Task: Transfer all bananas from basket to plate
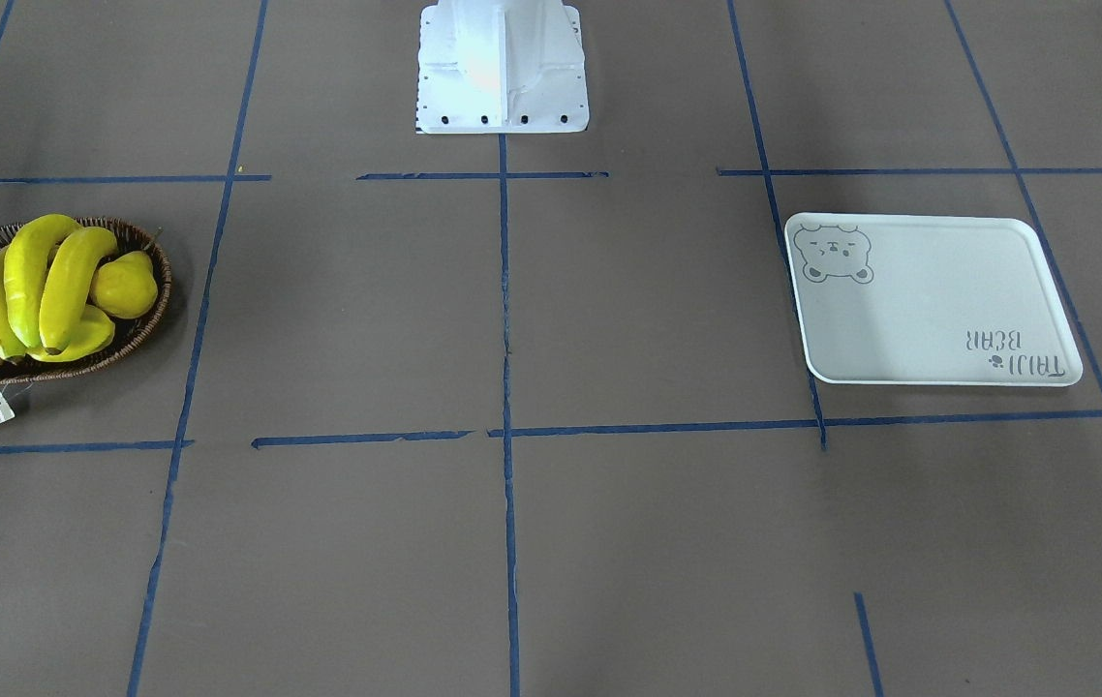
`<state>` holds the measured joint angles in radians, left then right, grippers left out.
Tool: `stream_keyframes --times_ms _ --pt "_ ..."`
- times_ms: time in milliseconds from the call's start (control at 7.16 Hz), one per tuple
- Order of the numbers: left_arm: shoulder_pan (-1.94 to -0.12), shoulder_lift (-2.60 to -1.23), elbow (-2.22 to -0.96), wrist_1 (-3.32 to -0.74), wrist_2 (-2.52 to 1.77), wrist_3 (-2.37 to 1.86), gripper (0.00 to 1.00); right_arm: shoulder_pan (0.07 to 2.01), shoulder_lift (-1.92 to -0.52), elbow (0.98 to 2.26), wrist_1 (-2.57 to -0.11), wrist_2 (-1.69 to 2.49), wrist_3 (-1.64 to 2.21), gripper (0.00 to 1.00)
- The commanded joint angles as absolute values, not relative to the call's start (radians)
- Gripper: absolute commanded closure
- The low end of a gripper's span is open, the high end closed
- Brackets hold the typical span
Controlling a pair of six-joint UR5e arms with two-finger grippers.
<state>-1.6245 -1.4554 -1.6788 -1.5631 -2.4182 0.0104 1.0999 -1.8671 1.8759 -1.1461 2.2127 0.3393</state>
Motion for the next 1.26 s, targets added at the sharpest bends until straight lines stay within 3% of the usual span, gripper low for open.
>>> stream_keyframes --times_ms 0,559,699,1118 --pt "-1.624 -1.454 -1.687 -1.563 -2.418 0.009 0.00 1.085 -1.849 1.852 -1.146 2.203 0.341 0.02" --pt "-1.626 -1.454 -1.693 -1.563 -2.419 0.008 0.00 1.077 -1.813 1.801 -1.146 2.204 0.337 0.04" --pt "-1.625 -1.454 -1.694 -1.563 -2.449 0.008 0.00 1.077 -1.812 1.796 -1.144 2.206 0.339 0.17" --pt "-1.624 -1.456 -1.693 -1.563 -2.465 0.008 0.00 1.080 -1.812 1.812 -1.144 2.207 0.339 0.88"
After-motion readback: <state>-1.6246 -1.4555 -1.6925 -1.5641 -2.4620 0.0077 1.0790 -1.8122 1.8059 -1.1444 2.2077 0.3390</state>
